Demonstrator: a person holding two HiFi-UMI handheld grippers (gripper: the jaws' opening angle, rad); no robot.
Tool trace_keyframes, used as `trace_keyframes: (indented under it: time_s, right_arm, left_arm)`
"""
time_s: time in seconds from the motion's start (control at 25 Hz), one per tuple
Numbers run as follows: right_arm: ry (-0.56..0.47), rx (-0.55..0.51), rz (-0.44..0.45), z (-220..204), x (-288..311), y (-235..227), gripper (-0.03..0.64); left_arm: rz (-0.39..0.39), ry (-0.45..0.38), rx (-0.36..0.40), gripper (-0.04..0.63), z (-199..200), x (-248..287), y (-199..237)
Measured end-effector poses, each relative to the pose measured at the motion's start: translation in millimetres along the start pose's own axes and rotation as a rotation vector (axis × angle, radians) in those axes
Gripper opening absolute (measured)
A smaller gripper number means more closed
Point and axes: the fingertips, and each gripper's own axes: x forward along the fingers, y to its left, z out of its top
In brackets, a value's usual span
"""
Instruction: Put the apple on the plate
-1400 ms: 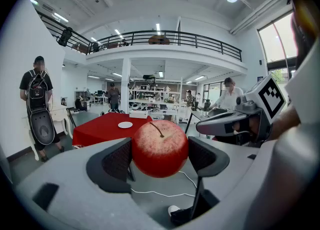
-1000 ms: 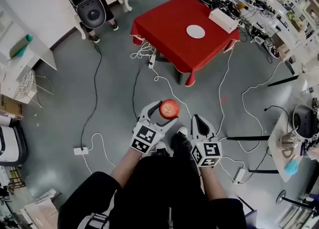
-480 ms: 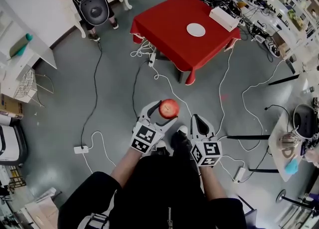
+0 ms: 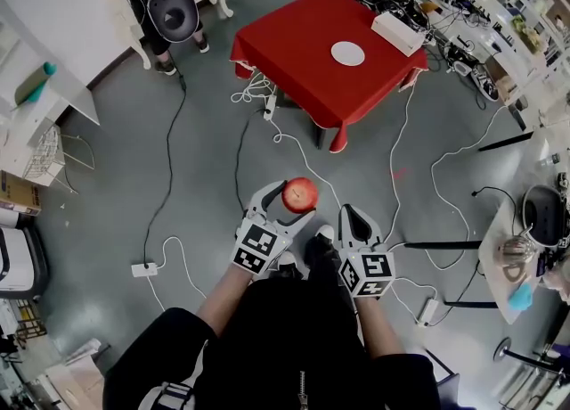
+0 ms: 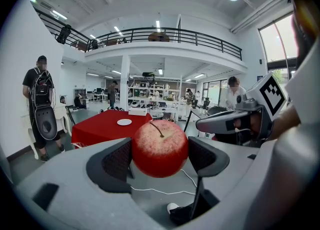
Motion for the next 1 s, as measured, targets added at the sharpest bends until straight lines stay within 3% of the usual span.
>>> trace_keyframes:
  time_s: [0.52, 1.0]
  right_arm:
    - [0.008, 0.000, 0.005, 2.5, 8.6, 1.1, 0.009]
    - [0.016, 0.016, 0.004, 20.5, 43.1, -56.4, 0.009]
  left_arm:
    - [0.002, 0.004, -0.004, 0.359, 0.4, 4.8, 9.6]
    - [0.003, 0.017, -0.002, 0.359, 24.3, 71.8, 25.8]
